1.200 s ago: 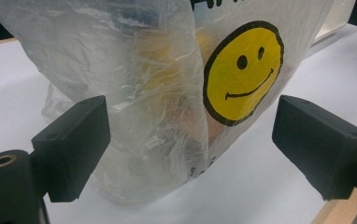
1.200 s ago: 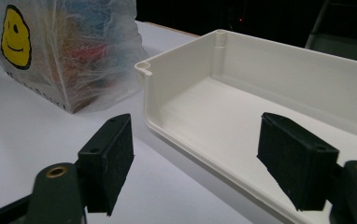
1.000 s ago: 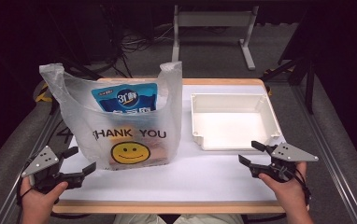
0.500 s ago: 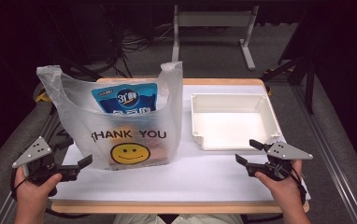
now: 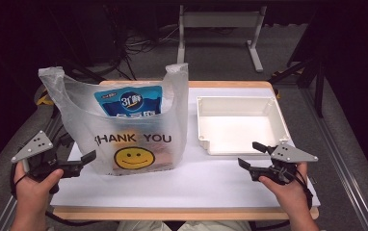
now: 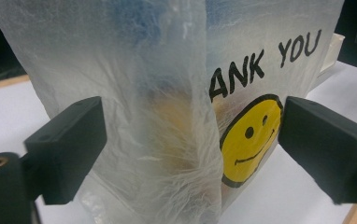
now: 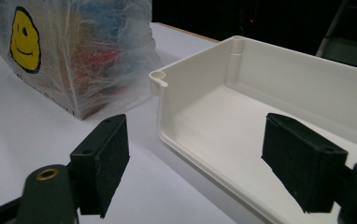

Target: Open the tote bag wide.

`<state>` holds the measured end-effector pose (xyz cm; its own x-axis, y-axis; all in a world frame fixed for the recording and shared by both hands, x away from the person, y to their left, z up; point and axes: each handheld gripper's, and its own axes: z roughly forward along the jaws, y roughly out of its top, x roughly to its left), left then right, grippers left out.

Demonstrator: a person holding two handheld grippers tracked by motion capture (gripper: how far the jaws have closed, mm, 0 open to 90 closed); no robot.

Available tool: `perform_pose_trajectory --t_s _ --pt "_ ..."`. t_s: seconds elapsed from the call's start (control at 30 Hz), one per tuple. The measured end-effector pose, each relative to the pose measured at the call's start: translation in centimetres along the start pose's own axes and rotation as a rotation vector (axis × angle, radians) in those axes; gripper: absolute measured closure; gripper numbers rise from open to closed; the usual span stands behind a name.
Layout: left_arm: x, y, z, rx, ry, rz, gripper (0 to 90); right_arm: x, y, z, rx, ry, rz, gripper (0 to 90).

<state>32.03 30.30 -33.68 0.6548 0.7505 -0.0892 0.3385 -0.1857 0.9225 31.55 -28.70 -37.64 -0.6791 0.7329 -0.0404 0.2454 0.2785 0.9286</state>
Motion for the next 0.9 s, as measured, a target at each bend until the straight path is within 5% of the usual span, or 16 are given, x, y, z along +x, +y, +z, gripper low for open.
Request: perform_pose_trajectory --t_s 0.2,0.3,0.43,0.53,0.6,0.77,0.9 --pt "0.5 1.6 0.9 0.013 -0.034 -0.004 10.1 0.2 1.2 1.0 0.028 0.019 -0.021 22.9" --pt "0.6 2.0 1.7 0.07 -0.045 -0.006 7.4 0.3 2.3 1.7 0.044 0.03 -0.016 22.9" --pt "1.6 2.8 2.7 0.154 -0.028 0.069 5.8 0.4 3.4 2.6 0.056 0.031 -0.028 22.9" --pt "2.8 3.0 3.1 0.14 -0.084 0.019 7.8 0.5 4.3 3.4 0.077 0.05 -0.014 22.5" --pt "2.8 2.8 3.2 0.164 -0.064 0.039 9.9 0.8 4.7 3.8 0.075 0.064 -0.012 22.5" --pt "2.7 2.3 3.0 0.146 -0.104 0.032 29.9 1.4 5.4 4.9 0.067 0.083 -0.05 26.6" --pt "2.8 2.0 2.9 0.152 -0.12 0.041 57.7 1.6 5.6 5.4 0.072 0.093 -0.068 29.3"
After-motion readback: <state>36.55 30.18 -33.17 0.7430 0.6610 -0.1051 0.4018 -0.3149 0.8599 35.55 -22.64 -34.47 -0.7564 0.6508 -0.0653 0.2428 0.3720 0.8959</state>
